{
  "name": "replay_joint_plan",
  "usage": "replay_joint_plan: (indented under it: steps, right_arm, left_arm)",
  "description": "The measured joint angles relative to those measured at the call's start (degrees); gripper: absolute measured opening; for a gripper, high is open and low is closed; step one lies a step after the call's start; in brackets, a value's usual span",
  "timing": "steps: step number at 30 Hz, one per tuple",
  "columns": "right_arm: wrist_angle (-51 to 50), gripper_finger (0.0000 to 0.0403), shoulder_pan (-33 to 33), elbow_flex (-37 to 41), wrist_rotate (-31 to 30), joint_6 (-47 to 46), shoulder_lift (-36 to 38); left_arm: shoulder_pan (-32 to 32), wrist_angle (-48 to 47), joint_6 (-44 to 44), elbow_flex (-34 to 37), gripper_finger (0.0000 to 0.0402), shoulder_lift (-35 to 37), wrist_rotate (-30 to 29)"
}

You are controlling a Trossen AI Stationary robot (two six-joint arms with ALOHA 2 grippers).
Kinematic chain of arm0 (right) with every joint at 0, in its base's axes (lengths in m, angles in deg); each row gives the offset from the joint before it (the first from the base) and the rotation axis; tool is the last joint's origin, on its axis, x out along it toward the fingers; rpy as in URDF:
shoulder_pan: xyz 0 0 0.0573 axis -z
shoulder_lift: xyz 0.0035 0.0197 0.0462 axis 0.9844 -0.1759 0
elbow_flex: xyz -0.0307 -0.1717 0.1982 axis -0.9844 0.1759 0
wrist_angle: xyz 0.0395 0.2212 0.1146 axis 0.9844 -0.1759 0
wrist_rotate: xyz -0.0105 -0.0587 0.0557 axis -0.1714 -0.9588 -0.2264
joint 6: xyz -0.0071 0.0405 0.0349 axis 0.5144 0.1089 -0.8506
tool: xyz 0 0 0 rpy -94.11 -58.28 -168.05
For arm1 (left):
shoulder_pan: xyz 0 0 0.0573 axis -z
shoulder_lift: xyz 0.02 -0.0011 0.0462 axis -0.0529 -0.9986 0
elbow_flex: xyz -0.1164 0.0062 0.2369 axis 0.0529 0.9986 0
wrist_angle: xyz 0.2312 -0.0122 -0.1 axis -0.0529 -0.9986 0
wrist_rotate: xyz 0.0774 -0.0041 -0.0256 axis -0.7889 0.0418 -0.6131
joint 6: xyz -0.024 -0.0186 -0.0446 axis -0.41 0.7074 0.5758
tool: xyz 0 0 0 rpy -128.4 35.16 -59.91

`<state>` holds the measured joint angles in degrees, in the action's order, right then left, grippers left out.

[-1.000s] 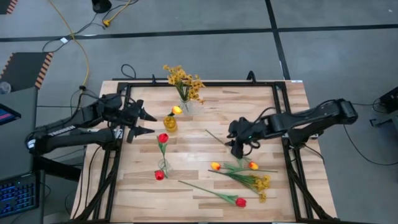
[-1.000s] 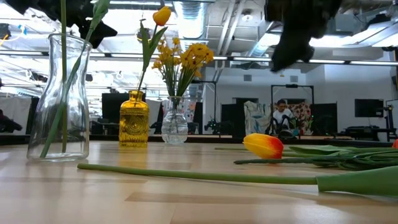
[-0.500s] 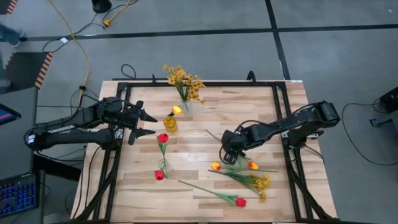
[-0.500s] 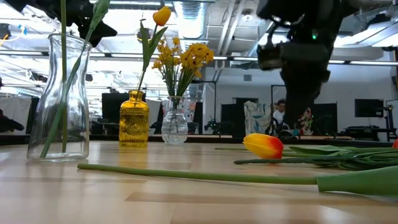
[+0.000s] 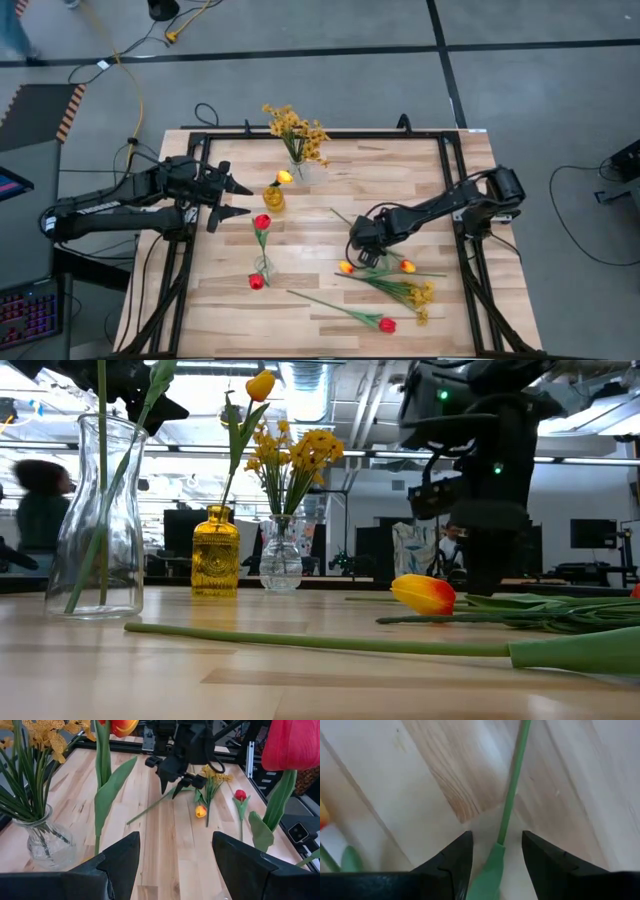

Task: Sort flowers into vase by color
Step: Put the top yellow tulip into the yellow vase

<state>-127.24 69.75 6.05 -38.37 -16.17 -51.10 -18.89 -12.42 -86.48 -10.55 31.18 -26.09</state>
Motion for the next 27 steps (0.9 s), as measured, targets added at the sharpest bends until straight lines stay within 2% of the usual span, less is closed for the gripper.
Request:
replay_joint_plan:
  steps: [5,13,17,21,24,27]
  right_arm:
    - [-0.3,0.0165,1.5,-0.2,0.5,-0.1,-0.6]
    - [-1.0,0.0062,2.4,0.0,0.4,0.1,0.3]
    - [-1.2,0.0025,2.4,0.0,0.9,0.3,0.4]
    - [-1.2,0.0023,2.4,0.0,1.5,0.6,0.4]
    - [-1.3,0.0037,2.4,0.0,1.6,1.5,0.4]
    - [-4.5,0.0041,2.3,-1.6,1.8,4.1,0.4]
  left_arm:
    - [0.0,0.0,0.0,0.0,0.0236,0.0,0.0]
    - [0.0,0.0,0.0,0.0,0.0236,0.0,0.0]
    - [0.0,0.0,0.0,0.0,0.0236,0.0,0.0]
    - [0.0,0.0,0.0,0.0,0.0236,0.0,0.0]
    - [0.0,0.0,0.0,0.0,0.0236,0.0,0.0]
    - [0.0,0.0,0.0,0.0,0.0236,0.0,0.0]
